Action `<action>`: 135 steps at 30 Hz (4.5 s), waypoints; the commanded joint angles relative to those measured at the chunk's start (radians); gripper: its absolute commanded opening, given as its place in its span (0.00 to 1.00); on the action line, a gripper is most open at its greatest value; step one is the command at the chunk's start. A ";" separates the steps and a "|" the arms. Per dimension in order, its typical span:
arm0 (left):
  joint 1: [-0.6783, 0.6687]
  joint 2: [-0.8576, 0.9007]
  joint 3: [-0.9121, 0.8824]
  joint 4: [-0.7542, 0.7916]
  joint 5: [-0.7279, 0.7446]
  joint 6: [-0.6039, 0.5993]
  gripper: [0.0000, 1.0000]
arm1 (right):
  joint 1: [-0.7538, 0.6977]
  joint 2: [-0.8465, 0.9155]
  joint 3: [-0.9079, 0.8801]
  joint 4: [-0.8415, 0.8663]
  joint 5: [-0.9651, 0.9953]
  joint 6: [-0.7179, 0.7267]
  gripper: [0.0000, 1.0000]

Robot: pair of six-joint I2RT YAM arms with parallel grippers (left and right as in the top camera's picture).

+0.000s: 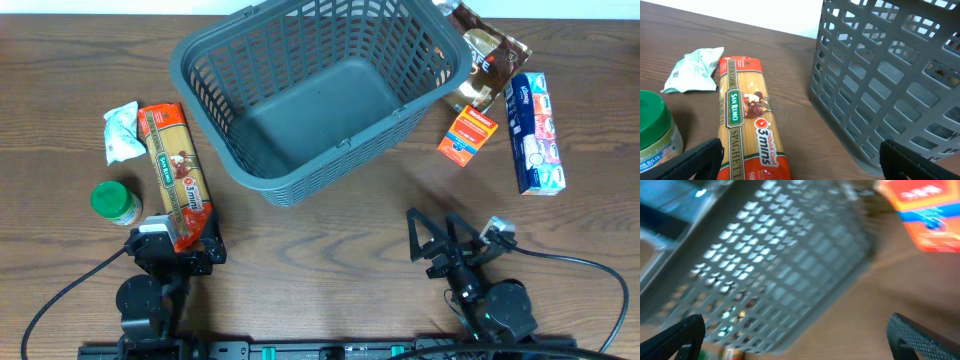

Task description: Pack container

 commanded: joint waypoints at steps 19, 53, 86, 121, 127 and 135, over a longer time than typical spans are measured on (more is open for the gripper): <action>0.006 -0.006 -0.023 -0.009 0.006 0.009 0.99 | -0.147 1.366 1.658 -0.843 -0.132 -0.736 0.99; 0.006 -0.006 -0.023 -0.009 0.006 0.009 0.99 | -0.206 1.898 2.174 -1.293 -0.021 -0.743 0.01; 0.006 -0.006 -0.023 -0.009 0.006 0.009 0.99 | -0.159 1.891 2.202 -1.259 -0.140 -0.760 0.01; 0.003 0.238 0.521 -0.439 0.205 -0.030 0.99 | -0.224 1.890 2.219 -1.265 -0.141 -0.778 0.01; 0.003 0.286 0.564 -0.403 0.278 -0.090 0.99 | -0.224 1.890 2.219 -1.268 -0.142 -0.774 0.01; 0.003 0.304 0.564 -0.419 0.478 -0.008 0.05 | -0.224 1.890 2.219 -1.276 -0.141 -0.766 0.01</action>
